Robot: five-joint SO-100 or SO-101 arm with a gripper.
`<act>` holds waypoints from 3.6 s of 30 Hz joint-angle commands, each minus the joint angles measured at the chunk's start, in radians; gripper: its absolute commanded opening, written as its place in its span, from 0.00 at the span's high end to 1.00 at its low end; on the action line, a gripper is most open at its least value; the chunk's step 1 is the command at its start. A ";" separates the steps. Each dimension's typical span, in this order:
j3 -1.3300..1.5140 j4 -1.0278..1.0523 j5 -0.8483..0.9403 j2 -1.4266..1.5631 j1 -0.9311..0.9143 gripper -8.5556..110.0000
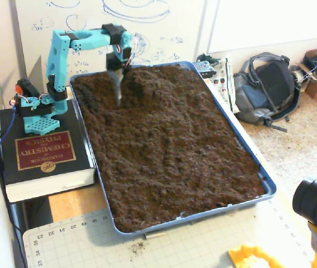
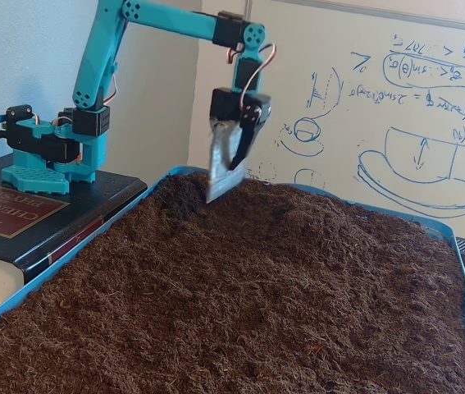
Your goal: Build a berm.
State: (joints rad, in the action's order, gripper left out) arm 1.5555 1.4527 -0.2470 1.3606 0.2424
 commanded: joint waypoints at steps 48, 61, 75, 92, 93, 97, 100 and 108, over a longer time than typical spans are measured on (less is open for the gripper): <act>-0.101 -0.554 0.100 -0.305 -0.106 0.93; -0.268 -0.554 0.189 -0.298 -0.107 0.93; -0.341 -0.548 0.204 -0.288 -0.130 0.93; -0.238 0.268 0.209 -0.109 -0.219 0.93; -0.219 0.267 0.209 -0.106 -0.233 0.93; -0.161 0.213 0.224 -0.107 -0.281 0.93; -0.104 0.097 0.225 -0.103 -0.293 0.93; 0.043 -0.124 0.359 -0.104 -0.319 0.93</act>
State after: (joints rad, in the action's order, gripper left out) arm 1.5892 1.3683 0.0460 1.1351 -0.0414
